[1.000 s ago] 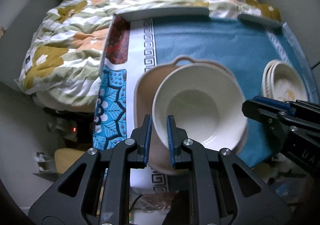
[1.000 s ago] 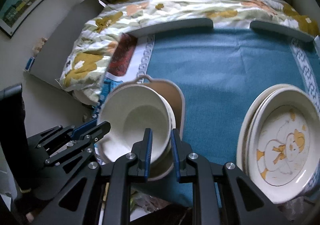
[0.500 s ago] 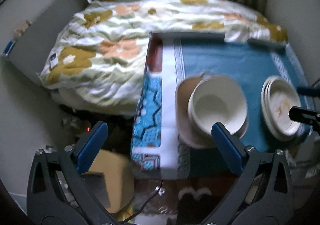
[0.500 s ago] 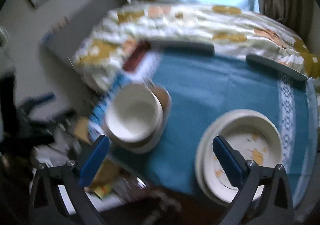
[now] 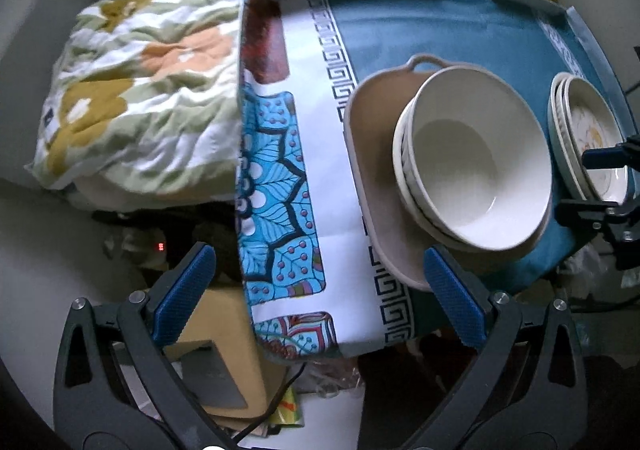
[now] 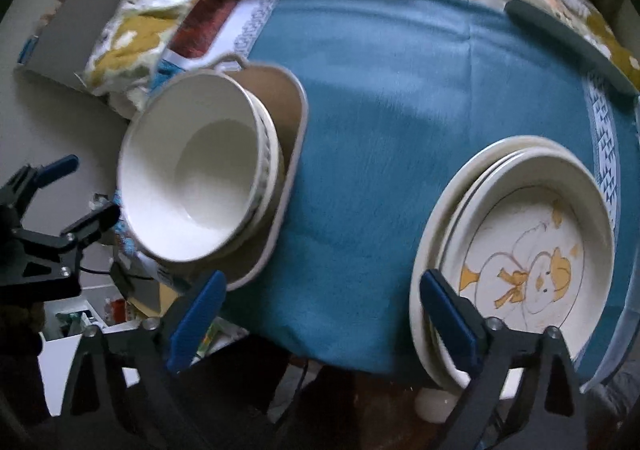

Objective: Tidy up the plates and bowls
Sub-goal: 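Grasp the taupe dish holding the bowls with both tools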

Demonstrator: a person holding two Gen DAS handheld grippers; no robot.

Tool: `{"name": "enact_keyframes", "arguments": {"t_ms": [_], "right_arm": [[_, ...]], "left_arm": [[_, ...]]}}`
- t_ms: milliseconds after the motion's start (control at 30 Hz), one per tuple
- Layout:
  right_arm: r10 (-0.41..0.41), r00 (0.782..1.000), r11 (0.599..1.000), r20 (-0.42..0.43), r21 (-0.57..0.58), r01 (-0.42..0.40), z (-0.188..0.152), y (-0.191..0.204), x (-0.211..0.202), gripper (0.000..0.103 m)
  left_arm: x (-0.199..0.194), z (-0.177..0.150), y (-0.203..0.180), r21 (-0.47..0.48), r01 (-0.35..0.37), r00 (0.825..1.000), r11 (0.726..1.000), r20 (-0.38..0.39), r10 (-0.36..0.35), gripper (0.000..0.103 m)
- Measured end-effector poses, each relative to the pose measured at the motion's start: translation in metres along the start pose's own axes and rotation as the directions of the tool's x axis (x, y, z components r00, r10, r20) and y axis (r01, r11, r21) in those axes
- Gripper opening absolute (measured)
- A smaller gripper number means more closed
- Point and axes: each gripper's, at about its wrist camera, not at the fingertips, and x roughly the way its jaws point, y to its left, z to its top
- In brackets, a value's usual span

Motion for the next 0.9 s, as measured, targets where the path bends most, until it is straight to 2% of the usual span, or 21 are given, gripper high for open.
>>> {"name": "enact_keyframes", "arguments": {"t_ms": [133, 233, 300, 433, 533, 600, 667, 767, 900], "right_arm": [[0.002, 0.999, 1.000, -0.034, 0.031, -0.001, 0.002, 0.000, 0.008, 0.087], [-0.035, 0.998, 0.999, -0.058, 0.005, 0.036, 0.006, 0.005, 0.011, 0.085], [-0.053, 0.996, 0.999, -0.067, -0.017, 0.052, 0.008, 0.009, 0.014, 0.077], [-0.052, 0.995, 0.998, -0.080, -0.033, 0.049, 0.011, 0.015, 0.025, 0.059], [-0.073, 0.996, 0.994, -0.044, -0.089, 0.069, 0.010, 0.024, 0.032, 0.047], [-0.072, 0.997, 0.992, -0.027, -0.104, 0.069, 0.009, 0.026, 0.036, 0.041], [-0.046, 0.999, 0.992, -0.010, -0.114, 0.045, 0.006, 0.027, 0.040, 0.030], [-0.045, 0.999, 0.990, 0.026, -0.129, 0.048, 0.000, 0.028, 0.043, 0.024], [-0.021, 0.998, 0.991, 0.059, -0.132, 0.029, -0.008, 0.023, 0.040, 0.015]], "left_arm": [[0.013, 0.006, -0.002, 0.055, 0.015, 1.000, 0.998, -0.026, -0.014, 0.103], [0.023, 0.008, -0.003, 0.087, 0.031, 0.999, 0.996, -0.047, -0.026, 0.100], [0.029, 0.009, -0.003, 0.098, 0.038, 0.998, 0.994, -0.060, -0.032, 0.093], [0.039, 0.012, -0.004, 0.105, 0.079, 0.995, 0.991, -0.068, -0.072, 0.076], [0.046, 0.015, -0.006, 0.119, 0.093, 0.995, 0.988, -0.057, -0.087, 0.062], [0.052, 0.017, -0.007, 0.120, 0.125, 0.991, 0.985, -0.061, -0.118, 0.051], [0.056, 0.018, -0.012, 0.133, 0.148, 0.988, 0.980, -0.056, -0.142, 0.034], [0.059, 0.019, -0.020, 0.159, 0.171, 0.985, 0.972, -0.049, -0.166, 0.019], [0.060, 0.017, -0.028, 0.184, 0.184, 0.983, 0.966, -0.036, -0.180, 0.010]]}}
